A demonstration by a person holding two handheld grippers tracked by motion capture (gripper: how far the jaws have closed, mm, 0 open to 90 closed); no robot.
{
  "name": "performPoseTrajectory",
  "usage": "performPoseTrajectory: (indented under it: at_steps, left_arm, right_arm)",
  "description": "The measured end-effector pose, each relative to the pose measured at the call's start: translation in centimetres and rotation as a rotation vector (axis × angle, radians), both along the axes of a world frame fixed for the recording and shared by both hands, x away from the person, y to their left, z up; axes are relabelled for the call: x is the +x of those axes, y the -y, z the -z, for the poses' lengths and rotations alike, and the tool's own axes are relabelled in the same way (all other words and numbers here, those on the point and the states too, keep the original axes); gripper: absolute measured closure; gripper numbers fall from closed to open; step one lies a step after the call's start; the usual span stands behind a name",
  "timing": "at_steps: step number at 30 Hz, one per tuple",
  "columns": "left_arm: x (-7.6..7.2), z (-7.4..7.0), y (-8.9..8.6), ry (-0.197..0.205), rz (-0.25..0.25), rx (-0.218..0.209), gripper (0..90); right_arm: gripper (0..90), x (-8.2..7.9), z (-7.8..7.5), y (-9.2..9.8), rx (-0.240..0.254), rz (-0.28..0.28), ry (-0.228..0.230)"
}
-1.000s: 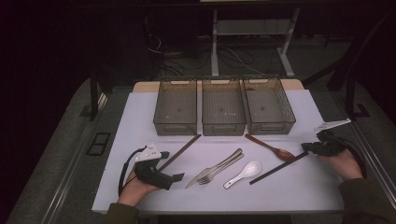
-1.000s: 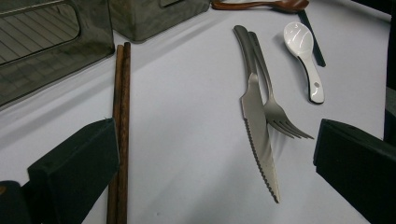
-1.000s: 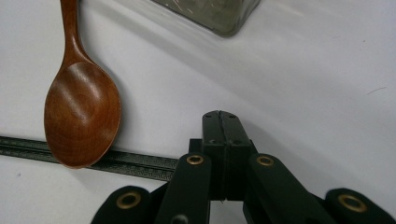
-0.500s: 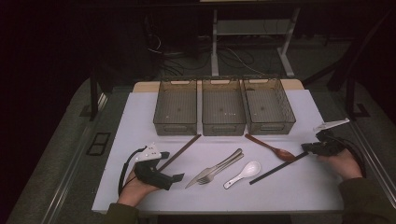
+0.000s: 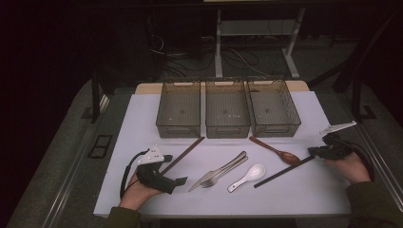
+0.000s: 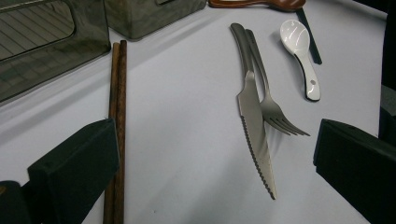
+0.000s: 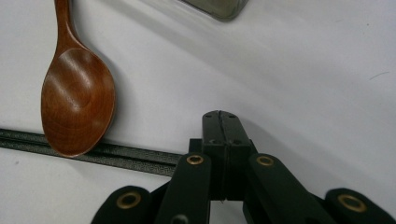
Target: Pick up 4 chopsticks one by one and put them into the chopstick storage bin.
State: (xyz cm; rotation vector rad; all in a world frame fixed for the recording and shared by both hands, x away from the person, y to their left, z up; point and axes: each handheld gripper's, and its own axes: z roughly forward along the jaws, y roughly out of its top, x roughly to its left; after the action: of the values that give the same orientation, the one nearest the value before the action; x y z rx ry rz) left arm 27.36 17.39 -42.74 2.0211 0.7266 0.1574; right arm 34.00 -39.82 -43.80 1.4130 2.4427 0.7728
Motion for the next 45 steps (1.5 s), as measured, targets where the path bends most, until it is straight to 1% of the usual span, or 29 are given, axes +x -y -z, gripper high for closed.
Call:
performPoseTrajectory:
  at_steps: [7, 11, 25, 45]
  left_arm:
    - [0.0, 0.0, 0.1, -0.002, 0.006, 0.000, 0.0]
    - [0.0, 0.0, 0.0, -0.003, 0.006, -0.001, 0.0]
    - [0.0, 0.1, 0.1, -0.005, 0.019, 0.005, 0.0]
    - [-0.1, 0.2, 0.4, -0.011, 0.027, 0.003, 0.0]
  right_arm:
    - [89.6, -0.3, -0.1, 0.1, -0.006, -0.002, -0.005]
    - [89.6, -0.4, -0.1, 0.2, -0.002, 0.002, -0.012]
    - [89.6, -1.2, -0.2, 0.4, -0.017, 0.002, -0.016]
    - [89.6, -2.4, -0.3, 0.8, -0.016, 0.004, -0.026]
